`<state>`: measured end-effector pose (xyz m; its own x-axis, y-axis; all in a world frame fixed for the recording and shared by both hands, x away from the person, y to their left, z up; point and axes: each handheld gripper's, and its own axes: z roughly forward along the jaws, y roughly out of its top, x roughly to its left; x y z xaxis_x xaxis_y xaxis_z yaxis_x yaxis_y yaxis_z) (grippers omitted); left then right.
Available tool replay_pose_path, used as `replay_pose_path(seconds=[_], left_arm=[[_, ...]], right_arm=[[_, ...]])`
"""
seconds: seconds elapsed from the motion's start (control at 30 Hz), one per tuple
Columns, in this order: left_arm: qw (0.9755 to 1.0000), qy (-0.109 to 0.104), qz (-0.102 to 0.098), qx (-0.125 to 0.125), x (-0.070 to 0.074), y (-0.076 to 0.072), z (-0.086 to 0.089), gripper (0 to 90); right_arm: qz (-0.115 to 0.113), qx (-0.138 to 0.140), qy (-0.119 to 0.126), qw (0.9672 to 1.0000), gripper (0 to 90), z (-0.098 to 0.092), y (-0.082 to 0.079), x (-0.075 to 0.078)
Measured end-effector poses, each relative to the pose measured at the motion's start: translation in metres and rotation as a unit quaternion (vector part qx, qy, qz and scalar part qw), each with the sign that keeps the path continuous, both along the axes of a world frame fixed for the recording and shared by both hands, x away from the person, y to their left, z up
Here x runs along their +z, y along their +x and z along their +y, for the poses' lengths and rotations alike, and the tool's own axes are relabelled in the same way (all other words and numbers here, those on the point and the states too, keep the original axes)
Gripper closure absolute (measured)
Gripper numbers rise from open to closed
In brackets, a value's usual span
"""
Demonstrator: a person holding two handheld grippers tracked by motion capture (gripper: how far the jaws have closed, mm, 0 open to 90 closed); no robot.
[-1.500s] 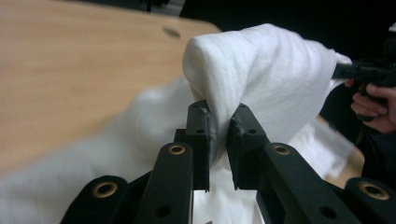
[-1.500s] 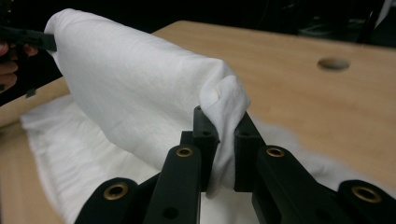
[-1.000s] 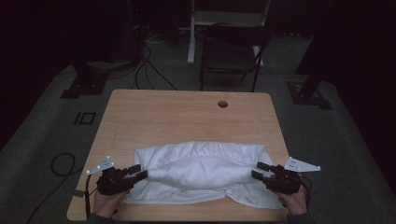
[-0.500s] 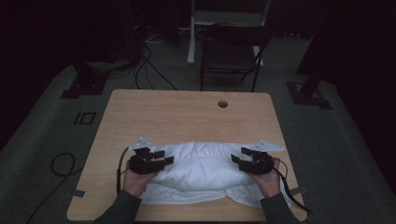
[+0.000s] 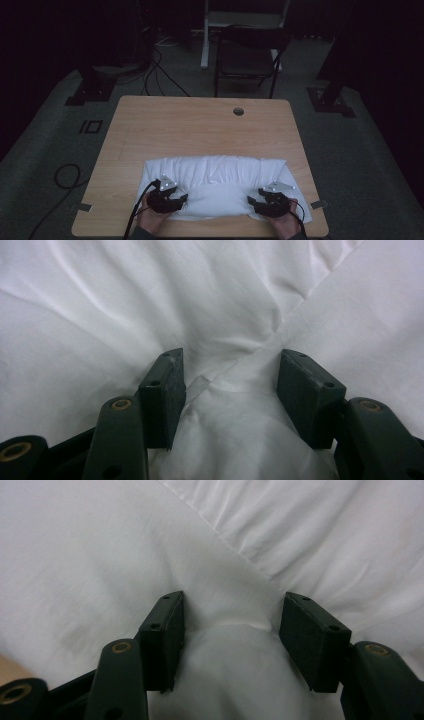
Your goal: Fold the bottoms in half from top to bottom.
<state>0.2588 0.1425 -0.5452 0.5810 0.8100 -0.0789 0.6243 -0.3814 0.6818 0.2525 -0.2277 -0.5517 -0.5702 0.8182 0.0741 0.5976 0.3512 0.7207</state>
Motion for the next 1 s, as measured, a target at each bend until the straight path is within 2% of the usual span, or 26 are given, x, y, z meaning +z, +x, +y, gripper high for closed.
replay_pose_path(seconds=[0.1,0.3,0.5,0.63,0.8,0.87,1.0], left_arm=[[0.9999,0.0,-0.007,0.01,-0.001,0.009,0.001,45.2],[0.9991,0.001,-0.017,0.038,-0.001,0.042,0.005,45.6],[0.9971,-0.007,-0.029,0.07,-0.003,0.074,0.014,45.6],[0.9954,-0.014,-0.031,0.09,-0.003,0.087,0.022,45.5],[0.9939,-0.032,-0.029,0.102,-0.002,0.087,0.036,44.2],[0.9934,-0.027,-0.035,0.106,0.0,0.081,0.042,42.2],[0.9922,-0.035,-0.033,0.115,0.003,0.064,0.061,37.1]], right_arm=[[-0.008,0.002,-0.024,0.9997,42.0,0.006,0.007,0.001],[-0.016,-0.007,-0.033,0.9993,41.4,0.017,0.042,0.001],[-0.014,-0.019,-0.026,0.9994,40.8,0.027,0.082,0.001],[-0.012,-0.023,-0.021,0.9994,40.6,0.035,0.1,0.001],[-0.014,-0.024,-0.014,0.9995,40.5,0.039,0.105,0.001],[-0.011,-0.03,-0.007,0.9995,40.4,0.035,0.104,0.001],[-0.009,-0.042,0.003,0.9991,37.8,0.022,0.097,0.002]])
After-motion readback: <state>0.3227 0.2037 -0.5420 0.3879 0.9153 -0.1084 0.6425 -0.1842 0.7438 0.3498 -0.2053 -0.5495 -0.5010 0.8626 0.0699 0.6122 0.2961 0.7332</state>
